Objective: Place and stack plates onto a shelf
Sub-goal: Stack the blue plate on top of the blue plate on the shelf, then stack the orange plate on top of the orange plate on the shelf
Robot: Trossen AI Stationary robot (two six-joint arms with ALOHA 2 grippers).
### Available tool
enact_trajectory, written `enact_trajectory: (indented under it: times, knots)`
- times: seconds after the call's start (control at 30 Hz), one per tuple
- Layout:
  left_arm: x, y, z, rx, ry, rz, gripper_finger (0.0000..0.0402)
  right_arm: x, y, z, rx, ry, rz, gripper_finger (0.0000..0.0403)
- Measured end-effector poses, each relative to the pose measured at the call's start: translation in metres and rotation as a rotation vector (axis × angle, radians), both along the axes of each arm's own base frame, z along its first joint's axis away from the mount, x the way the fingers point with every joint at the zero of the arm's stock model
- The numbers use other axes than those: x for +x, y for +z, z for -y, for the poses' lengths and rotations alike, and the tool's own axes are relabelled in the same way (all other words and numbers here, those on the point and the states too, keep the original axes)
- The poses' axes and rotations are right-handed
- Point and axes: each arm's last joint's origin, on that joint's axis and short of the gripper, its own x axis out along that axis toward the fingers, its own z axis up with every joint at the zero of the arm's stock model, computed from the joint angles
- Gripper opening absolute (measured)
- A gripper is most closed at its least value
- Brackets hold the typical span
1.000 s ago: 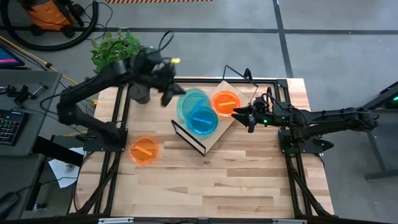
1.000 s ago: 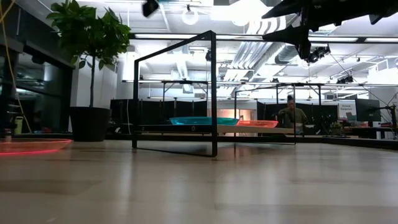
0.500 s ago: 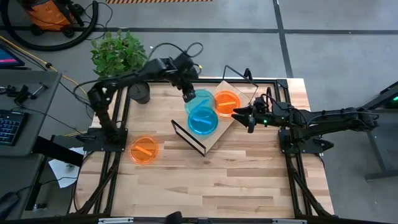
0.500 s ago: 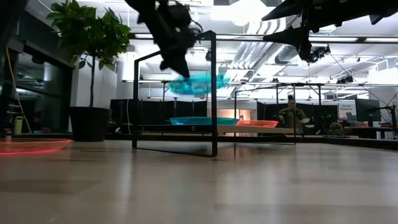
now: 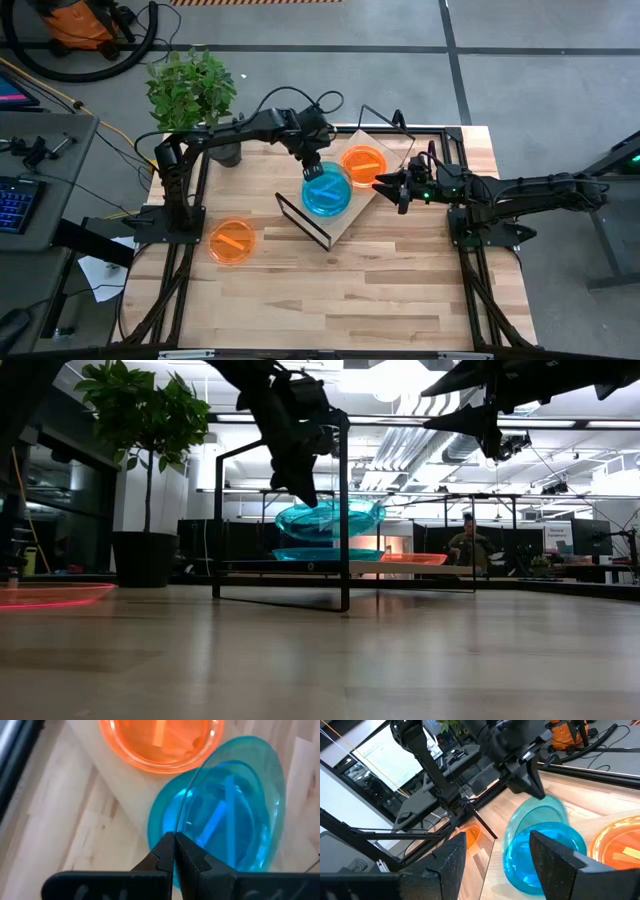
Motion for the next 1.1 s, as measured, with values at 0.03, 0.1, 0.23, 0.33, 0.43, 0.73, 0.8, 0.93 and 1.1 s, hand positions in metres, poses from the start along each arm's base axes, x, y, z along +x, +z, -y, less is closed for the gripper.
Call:
enact_trajectory:
  times: [0.03,0.1,0.23,0.33,0.43,0.73,0.8,0.93,1.1]
  knots:
    - [0.001,0.0,0.002,0.0,-0.005,-0.001,0.0,0.0,0.0,0.0,0.0,0.0,-0.003,0.02]
    - [0.002,0.0,0.004,0.004,-0.01,0.0,0.0,0.0,-0.001,0.0,0.0,0.0,-0.008,0.02]
    - [0.004,0.0,0.008,0.06,0.006,-0.024,0.0,0.0,-0.001,0.0,0.003,0.0,-0.007,0.02]
    - [0.005,0.0,0.01,0.091,0.013,-0.033,0.0,0.0,-0.001,0.0,0.003,0.0,-0.007,0.02]
    - [0.006,0.0,0.012,0.088,0.005,-0.031,0.0001,0.0,-0.001,0.0,0.004,0.0,-0.007,0.02]
    - [0.01,0.0,0.02,0.09,-0.016,-0.026,0.0036,0.0,-0.001,0.0,0.004,0.0,-0.006,0.02]
    - [0.011,0.0,0.021,0.093,-0.018,-0.018,0.0047,0.0,-0.001,0.0,0.004,0.001,-0.006,0.02]
    - [0.012,0.0,0.021,0.093,-0.007,-0.002,0.0073,0.0,-0.001,0.0,0.004,0.001,-0.006,0.02]
    - [0.007,0.008,0.019,0.056,0.021,0.03,0.0101,0.0,-0.001,0.0,0.011,0.0,-0.004,0.02]
